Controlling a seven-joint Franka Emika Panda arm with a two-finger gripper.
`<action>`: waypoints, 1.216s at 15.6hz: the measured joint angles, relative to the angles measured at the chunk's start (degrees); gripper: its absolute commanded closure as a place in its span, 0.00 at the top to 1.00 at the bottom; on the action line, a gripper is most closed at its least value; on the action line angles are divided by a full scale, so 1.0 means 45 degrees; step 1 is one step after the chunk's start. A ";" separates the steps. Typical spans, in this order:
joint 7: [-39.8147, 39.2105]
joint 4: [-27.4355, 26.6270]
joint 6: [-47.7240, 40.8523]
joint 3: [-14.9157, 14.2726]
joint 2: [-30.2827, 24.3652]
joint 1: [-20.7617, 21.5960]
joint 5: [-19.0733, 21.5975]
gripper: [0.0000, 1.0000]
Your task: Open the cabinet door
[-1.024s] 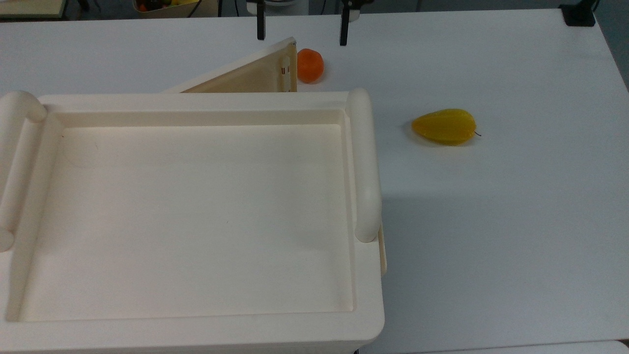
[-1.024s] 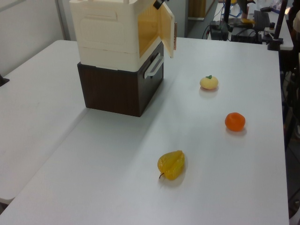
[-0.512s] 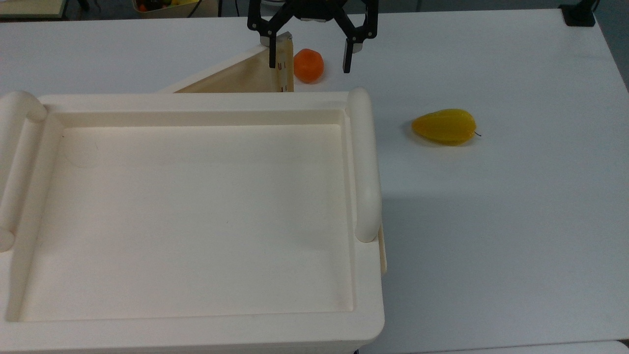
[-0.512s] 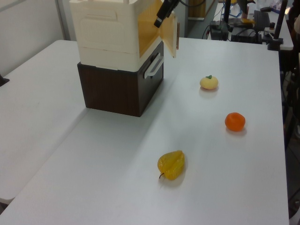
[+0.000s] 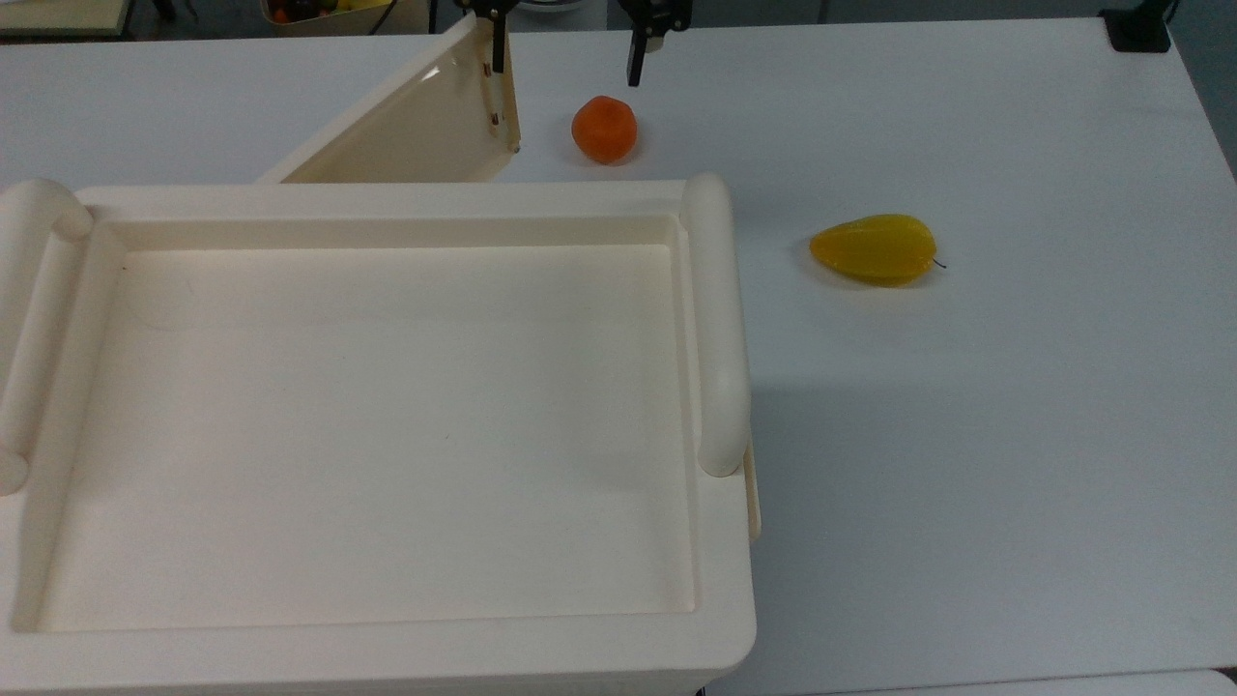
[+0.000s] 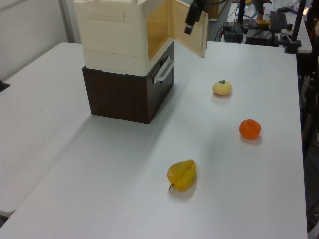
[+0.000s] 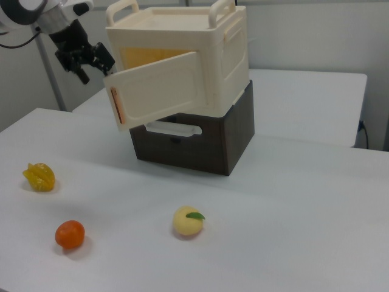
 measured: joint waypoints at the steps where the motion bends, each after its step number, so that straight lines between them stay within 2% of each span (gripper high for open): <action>1: -0.0278 0.0001 -0.0625 -0.0005 -0.0100 -0.0046 0.0000 1.00; 4: -0.1116 0.0004 -0.2221 -0.0034 -0.0359 -0.0311 0.0097 1.00; 7: -0.2006 0.0005 -0.2990 -0.0064 -0.0552 -0.0991 0.0874 1.00; 9: -0.2242 0.0004 -0.3063 -0.0073 -0.0607 -0.1355 0.1376 1.00; 13: -0.2226 -0.0251 -0.3063 -0.0071 -0.0603 -0.1401 0.2019 1.00; 19: -0.1855 -0.1234 -0.2919 -0.0080 -0.0603 -0.1415 0.2101 1.00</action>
